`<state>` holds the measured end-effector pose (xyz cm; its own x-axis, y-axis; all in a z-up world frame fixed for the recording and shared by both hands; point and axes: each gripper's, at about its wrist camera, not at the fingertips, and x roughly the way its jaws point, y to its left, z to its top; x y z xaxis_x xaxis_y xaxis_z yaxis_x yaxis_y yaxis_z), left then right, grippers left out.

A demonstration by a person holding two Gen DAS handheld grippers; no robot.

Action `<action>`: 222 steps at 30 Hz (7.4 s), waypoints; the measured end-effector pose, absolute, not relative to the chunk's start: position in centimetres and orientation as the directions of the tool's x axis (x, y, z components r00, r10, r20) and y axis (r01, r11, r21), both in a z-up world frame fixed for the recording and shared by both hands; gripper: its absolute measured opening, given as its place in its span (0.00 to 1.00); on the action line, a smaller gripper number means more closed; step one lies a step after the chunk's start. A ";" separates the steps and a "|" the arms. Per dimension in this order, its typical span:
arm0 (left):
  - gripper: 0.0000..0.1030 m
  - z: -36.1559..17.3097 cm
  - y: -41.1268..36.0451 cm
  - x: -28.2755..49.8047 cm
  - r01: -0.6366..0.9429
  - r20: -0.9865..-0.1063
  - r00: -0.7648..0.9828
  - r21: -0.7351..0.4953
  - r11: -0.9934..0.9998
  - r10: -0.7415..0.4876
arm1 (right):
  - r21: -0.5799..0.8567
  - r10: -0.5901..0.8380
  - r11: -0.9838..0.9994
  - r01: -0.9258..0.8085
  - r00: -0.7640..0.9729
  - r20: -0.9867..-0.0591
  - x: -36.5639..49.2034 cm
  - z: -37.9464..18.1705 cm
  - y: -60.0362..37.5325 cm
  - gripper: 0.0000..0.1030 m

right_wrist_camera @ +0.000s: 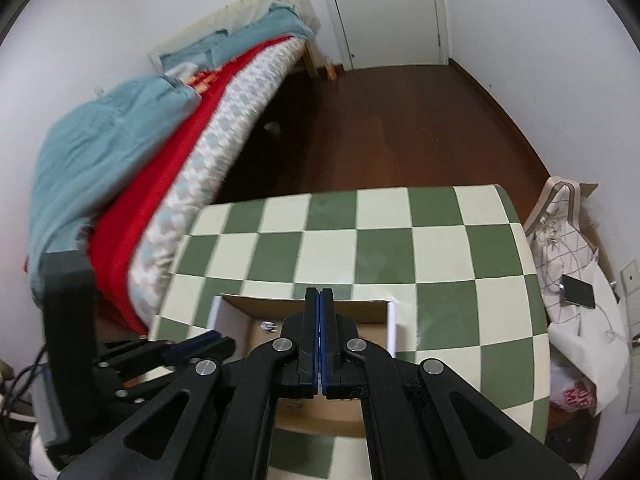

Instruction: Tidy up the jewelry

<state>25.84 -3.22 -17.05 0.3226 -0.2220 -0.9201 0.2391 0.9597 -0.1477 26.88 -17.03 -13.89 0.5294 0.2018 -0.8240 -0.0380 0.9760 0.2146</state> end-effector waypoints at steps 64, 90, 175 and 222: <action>1.00 -4.1 0.8 5.6 0.042 -0.667 0.745 0.066 0.997 0.013 | -0.029 -0.102 0.992 0.120 0.667 -0.738 4.4 -5.4 -15.9 1.00; 0.91 -22.5 -11.4 5.1 0.196 -0.869 0.495 0.108 0.975 -0.003 | 0.146 -0.033 0.929 0.339 0.469 -0.883 2.1 -21.7 -27.8 0.46; 1.00 -12.8 0.1 22.9 0.062 -0.856 0.517 0.055 0.997 0.015 | 0.049 0.002 0.993 0.107 0.402 -0.916 20.1 -17.5 -18.8 1.00; 1.00 5.8 2.1 -4.1 0.059 -0.684 0.727 -0.027 0.998 -0.061 | -0.031 -0.105 0.993 0.116 0.709 -0.697 -7.0 6.7 -15.2 1.00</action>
<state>-4.11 2.10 5.83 0.7272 -0.0610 -0.6837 0.0585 0.9979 -0.0268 -7.02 -15.25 6.73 0.7094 -0.1053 -0.6970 0.1165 0.9927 -0.0314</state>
